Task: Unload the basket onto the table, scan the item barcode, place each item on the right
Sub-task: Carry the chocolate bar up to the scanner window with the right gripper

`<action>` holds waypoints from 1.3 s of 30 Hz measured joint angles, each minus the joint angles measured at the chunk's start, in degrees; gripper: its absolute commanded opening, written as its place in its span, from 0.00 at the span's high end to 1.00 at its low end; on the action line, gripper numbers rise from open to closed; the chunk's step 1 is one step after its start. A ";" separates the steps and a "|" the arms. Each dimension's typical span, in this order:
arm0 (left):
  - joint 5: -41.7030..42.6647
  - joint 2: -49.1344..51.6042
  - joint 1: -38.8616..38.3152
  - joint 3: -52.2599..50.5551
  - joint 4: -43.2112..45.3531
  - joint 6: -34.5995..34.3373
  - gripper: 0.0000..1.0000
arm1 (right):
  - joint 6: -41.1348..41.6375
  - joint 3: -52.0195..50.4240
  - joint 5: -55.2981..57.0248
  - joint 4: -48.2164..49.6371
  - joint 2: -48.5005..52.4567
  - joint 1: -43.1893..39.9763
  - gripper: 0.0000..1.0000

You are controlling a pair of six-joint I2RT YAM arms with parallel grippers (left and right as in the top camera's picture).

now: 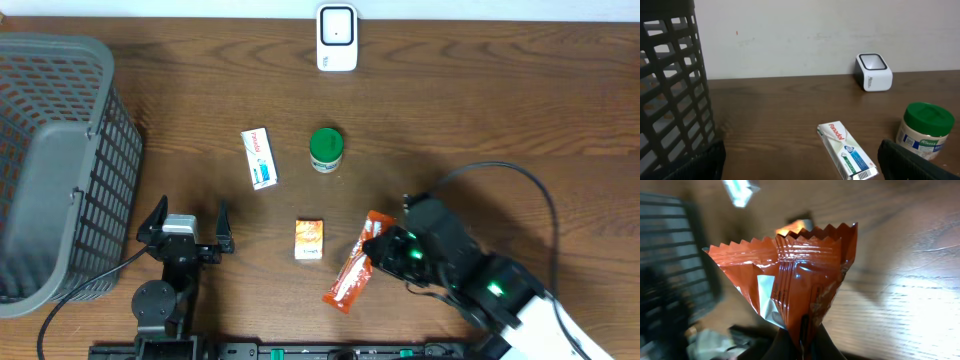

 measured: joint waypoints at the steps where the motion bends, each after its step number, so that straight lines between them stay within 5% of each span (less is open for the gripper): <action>1: 0.00 0.00 0.00 0.00 0.00 0.00 0.04 | -0.04 0.09 0.02 -0.68 -2.01 -0.02 0.99; 16: 0.00 0.00 0.00 0.00 -0.02 0.00 0.04 | -0.02 0.15 3.23 -5.09 -9.92 -0.02 0.99; 24: 0.02 0.02 0.00 0.00 -0.02 0.00 0.04 | -14.64 0.26 12.28 16.31 -7.06 -1.60 0.99; 33: 0.00 0.00 0.00 0.00 -0.02 0.00 0.04 | -29.90 2.89 14.23 34.51 7.89 -11.61 0.99; 39: 0.02 0.00 0.00 0.00 -0.02 0.00 0.04 | -41.86 19.71 13.20 37.33 26.40 -17.18 0.99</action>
